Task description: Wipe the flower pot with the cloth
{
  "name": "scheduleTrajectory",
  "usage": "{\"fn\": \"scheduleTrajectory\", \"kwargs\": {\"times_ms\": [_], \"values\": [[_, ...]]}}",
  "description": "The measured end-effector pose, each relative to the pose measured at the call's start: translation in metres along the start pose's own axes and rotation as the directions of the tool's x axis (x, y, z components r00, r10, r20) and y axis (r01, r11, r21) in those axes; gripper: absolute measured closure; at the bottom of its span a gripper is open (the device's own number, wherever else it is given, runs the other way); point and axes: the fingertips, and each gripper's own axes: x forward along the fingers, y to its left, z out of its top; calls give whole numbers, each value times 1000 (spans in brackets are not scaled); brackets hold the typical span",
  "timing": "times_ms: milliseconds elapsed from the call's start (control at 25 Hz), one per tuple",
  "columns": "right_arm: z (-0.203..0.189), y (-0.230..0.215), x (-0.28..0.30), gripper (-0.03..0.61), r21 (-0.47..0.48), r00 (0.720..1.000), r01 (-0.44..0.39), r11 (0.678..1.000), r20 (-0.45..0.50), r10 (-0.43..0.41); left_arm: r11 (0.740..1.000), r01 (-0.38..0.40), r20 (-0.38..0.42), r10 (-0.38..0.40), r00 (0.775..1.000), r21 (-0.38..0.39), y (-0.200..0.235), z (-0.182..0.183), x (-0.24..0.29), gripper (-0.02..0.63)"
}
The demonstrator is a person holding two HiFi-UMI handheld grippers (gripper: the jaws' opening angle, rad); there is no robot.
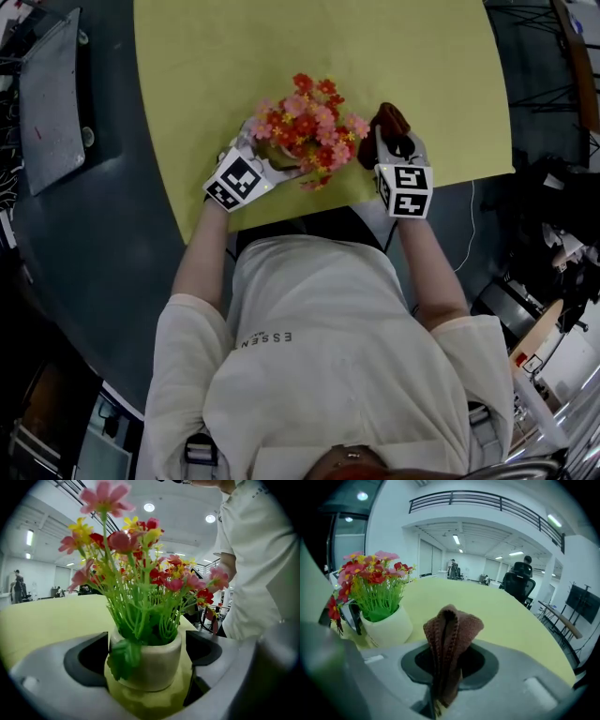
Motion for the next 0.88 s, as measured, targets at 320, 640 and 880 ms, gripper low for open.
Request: {"fn": "scheduleTrajectory", "kwargs": {"times_ms": [320, 640, 880], "values": [[-1, 0, 16, 517, 7, 998, -54, 999, -13, 54, 998, 52, -34, -50, 998, 43, 4, -6, 12, 87], [0, -2, 28, 517, -14, 995, -99, 995, -26, 99, 996, 79, -120, -72, 990, 49, 1, -15, 21, 71], [3, 0, 31, 517, -32, 991, -133, 991, -16, 133, 997, 12, -106, -4, 994, 71, 5, -12, 19, 63]]}}
